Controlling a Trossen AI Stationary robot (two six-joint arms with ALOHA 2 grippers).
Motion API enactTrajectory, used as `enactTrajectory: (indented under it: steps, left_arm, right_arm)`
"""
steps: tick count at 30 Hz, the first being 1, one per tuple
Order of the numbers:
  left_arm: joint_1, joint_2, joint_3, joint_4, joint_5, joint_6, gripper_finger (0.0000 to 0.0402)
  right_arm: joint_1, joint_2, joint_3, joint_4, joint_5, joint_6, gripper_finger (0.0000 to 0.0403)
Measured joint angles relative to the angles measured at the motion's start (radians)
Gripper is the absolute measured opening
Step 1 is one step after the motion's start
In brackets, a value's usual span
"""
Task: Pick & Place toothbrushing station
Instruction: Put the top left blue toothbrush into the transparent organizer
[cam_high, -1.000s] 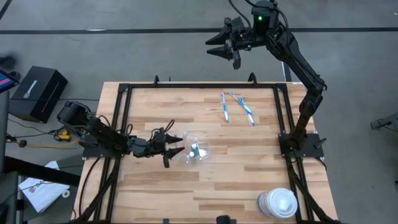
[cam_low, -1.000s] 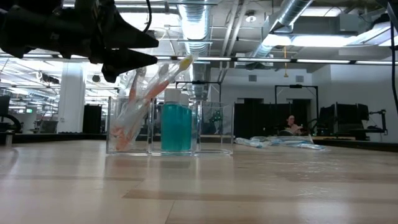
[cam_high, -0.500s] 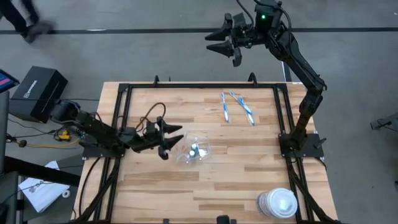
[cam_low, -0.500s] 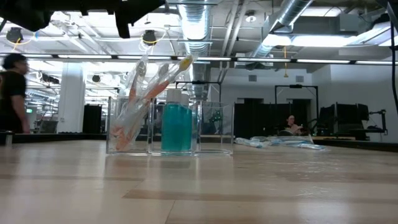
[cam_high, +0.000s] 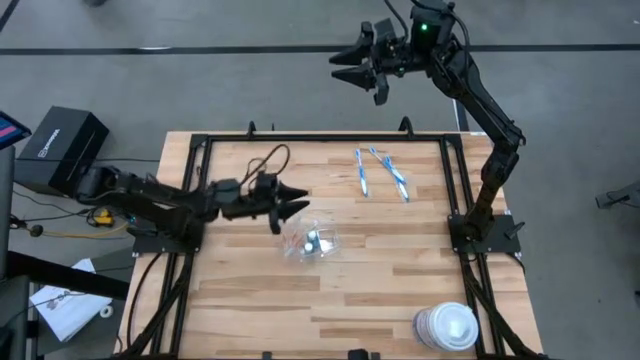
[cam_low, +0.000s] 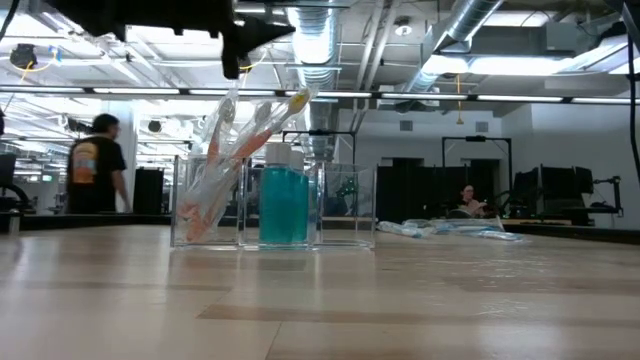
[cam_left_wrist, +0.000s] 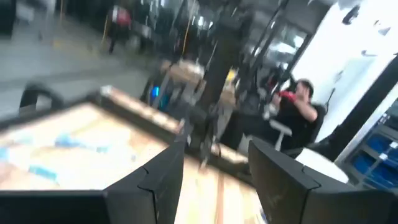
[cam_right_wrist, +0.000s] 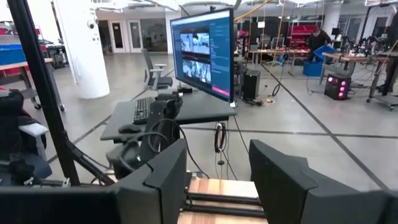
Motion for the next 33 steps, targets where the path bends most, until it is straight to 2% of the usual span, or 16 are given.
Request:
enactTrajectory:
  steps: [2, 9, 13, 16, 22, 26, 30, 33]
  left_arm:
    - [0.047, 0.001, 0.034, -0.070, 0.073, -0.034, 0.0173]
    - [0.207, 0.000, 0.109, -0.084, 0.253, -0.123, 0.0162]
    - [0.270, 0.000, 0.120, -0.098, 0.279, -0.165, 0.0156]
    - [0.304, -0.001, 0.145, -0.123, 0.313, -0.164, 0.0150]
    - [0.395, 0.000, 0.177, -0.285, 0.371, -0.106, 0.0141]
    - [0.484, 0.000, 0.201, -0.288, 0.485, -0.077, 0.0140]
    - [0.572, 0.000, 0.232, -0.324, 0.575, -0.017, 0.0140]
    - [0.654, 0.000, 0.258, -0.388, 0.684, -0.008, 0.0140]
  right_arm:
    - [0.000, 0.000, 0.000, 0.021, 0.002, 0.021, 0.0164]
    - [-0.039, 0.000, 0.000, 0.085, 0.002, 0.098, 0.0153]
    - [-0.076, 0.000, 0.000, 0.016, 0.017, 0.100, 0.0147]
    - [-0.103, 0.000, 0.000, -0.054, 0.085, 0.086, 0.0141]
    - [-0.158, 0.000, 0.000, -0.089, 0.232, 0.062, 0.0133]
    - [-0.213, 0.000, 0.000, -0.237, 0.306, 0.108, 0.0133]
    - [-0.218, 0.000, -0.014, -0.492, 0.467, 0.089, 0.0133]
    - [-0.178, 0.000, -0.055, -0.507, 0.566, 0.173, 0.0133]
